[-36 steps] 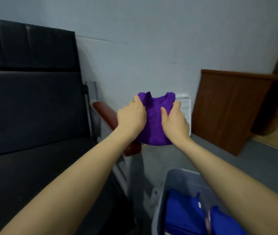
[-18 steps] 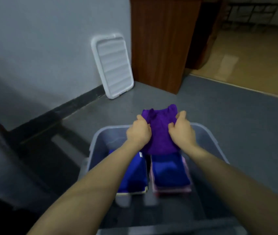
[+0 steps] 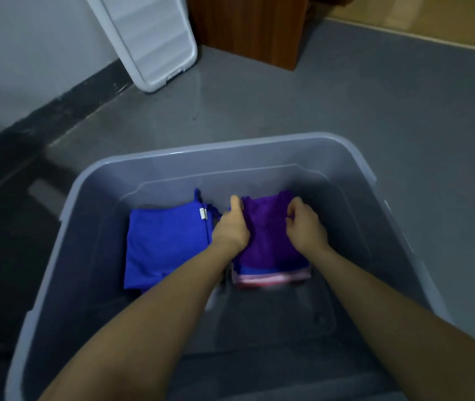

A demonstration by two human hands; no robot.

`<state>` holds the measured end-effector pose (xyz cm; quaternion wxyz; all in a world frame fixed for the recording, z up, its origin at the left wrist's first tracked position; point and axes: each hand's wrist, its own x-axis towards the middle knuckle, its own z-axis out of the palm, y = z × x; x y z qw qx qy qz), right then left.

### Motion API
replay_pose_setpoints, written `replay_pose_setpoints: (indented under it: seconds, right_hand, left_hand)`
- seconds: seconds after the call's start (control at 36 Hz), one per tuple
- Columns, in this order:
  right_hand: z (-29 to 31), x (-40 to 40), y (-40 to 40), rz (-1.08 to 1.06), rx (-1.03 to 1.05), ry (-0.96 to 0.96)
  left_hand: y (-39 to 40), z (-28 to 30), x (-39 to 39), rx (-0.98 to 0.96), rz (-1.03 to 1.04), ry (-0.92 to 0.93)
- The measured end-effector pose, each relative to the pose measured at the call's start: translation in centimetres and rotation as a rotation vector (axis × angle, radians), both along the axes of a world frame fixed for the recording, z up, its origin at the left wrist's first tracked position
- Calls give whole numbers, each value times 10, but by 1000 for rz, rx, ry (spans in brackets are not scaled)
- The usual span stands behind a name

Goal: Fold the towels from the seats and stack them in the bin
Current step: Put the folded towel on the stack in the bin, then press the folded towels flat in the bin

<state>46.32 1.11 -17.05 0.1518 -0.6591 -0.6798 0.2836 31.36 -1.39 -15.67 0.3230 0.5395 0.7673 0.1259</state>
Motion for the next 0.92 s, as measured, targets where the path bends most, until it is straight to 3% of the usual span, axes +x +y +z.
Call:
replay_pose_setpoints:
  seconds: [0.19,0.33,0.42,0.61,0.75,0.92]
  right_hand:
    - [-31,12,1,120,-88,-60]
    - [-43,8,-3,221,-132,-519]
    - [-43,4,-5,257,-63,-626]
    - [-22,-13,-1,201,18,-376]
    - [-3,-22,-9,159,8,-247]
    - [46,-46,-12,106,20,-57]
  left_hand:
    - [-4,-35,-3,-161,-126,148]
    - [-7,-43,-3,-175,-178,371]
    - [-7,-45,-3,-118,-267,441]
    - [-5,-17,-6,21,-258,338]
    - [-8,8,-16,10,-220,320]
    - [-26,64,-43,138,-105,229]
